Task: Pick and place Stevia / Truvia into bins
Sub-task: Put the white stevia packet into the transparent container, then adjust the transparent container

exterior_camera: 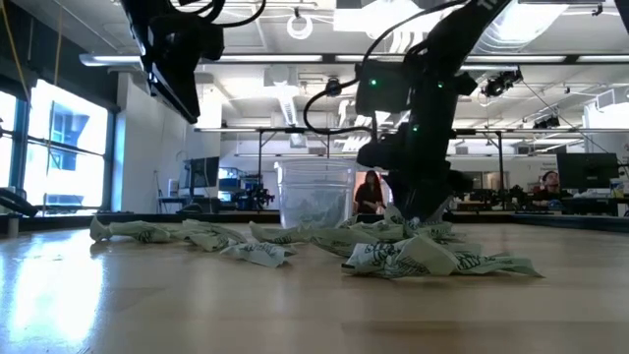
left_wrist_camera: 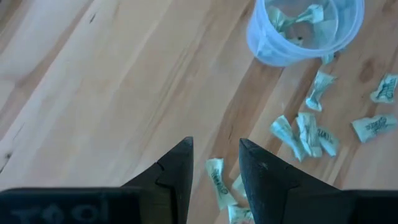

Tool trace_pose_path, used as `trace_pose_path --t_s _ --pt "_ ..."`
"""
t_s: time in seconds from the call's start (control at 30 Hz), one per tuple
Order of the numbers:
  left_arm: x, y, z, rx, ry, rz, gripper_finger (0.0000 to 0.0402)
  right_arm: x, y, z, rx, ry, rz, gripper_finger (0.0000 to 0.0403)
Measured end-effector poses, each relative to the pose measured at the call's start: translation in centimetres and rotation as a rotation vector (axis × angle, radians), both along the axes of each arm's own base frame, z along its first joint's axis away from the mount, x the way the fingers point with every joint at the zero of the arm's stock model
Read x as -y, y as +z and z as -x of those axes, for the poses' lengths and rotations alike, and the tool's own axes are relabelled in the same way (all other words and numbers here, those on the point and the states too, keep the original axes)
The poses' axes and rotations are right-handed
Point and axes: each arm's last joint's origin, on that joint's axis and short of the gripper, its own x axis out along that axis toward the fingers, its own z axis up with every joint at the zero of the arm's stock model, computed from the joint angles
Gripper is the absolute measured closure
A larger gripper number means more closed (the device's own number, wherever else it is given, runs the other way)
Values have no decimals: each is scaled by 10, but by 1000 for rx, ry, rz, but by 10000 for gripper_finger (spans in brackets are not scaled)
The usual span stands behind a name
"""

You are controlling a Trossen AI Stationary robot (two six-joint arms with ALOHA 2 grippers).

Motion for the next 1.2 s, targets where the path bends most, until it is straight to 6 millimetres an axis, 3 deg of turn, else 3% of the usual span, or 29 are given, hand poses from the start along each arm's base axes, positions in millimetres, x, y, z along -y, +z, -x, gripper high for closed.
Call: trace_pose_path --t_s 0.17,0.33,0.47,0.6,0.83,1.0,1.2 --pt "0 0 0 2 -26 10 241 -1 18 8 14 20 22 390" --pt "0 0 0 1 -37 15 241 1 54 15 141 27 82 389" --pt "1 0 0 -2 -63 32 241 2 84 5 414 195 92 397" --pt "3 0 4 19 -73 69 241 0 87 -8 560 337 38 390" --pt "6 -15 19 47 -3 136 241 -8 77 -22 614 471 77 392" --pt "8 -17 19 116 -5 178 241 -5 78 -32 607 529 153 360" --pt "8 -17 18 121 -8 181 241 -1 94 -40 583 520 273 256"
